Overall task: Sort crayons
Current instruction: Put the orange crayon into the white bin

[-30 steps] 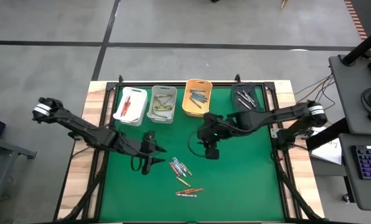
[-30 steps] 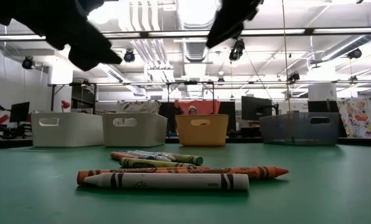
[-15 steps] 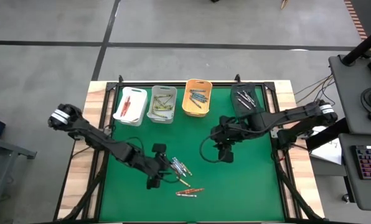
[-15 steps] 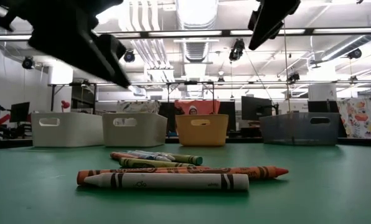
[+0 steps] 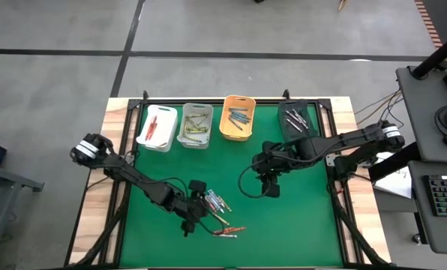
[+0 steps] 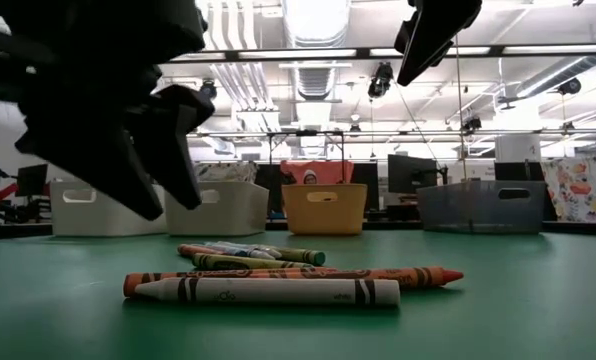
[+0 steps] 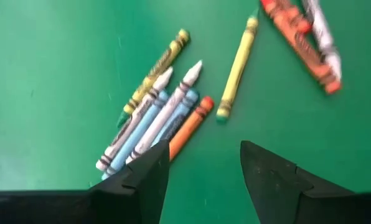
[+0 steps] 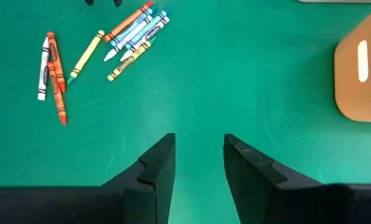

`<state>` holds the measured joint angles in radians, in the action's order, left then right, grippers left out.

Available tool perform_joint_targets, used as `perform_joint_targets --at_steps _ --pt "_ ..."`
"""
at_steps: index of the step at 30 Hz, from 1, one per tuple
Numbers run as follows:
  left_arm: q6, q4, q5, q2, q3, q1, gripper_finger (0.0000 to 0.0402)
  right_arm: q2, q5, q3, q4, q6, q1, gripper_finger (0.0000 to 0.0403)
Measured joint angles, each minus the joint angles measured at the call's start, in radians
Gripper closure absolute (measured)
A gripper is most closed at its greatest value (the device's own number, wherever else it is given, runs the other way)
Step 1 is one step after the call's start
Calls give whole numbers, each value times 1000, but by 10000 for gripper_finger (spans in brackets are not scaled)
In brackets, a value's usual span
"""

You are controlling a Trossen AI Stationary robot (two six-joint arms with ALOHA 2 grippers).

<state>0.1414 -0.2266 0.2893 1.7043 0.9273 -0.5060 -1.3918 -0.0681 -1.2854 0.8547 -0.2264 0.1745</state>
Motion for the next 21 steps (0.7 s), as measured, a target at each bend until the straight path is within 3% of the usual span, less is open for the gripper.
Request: perform_joint_targets --at_steps 12,21 --pt "-76 1 -4 17 -11 28 261 -27 -3 0 -3 -1 0 280" --pt "-131 18 -21 38 -12 52 267 -37 -3 5 -5 -5 0 281"
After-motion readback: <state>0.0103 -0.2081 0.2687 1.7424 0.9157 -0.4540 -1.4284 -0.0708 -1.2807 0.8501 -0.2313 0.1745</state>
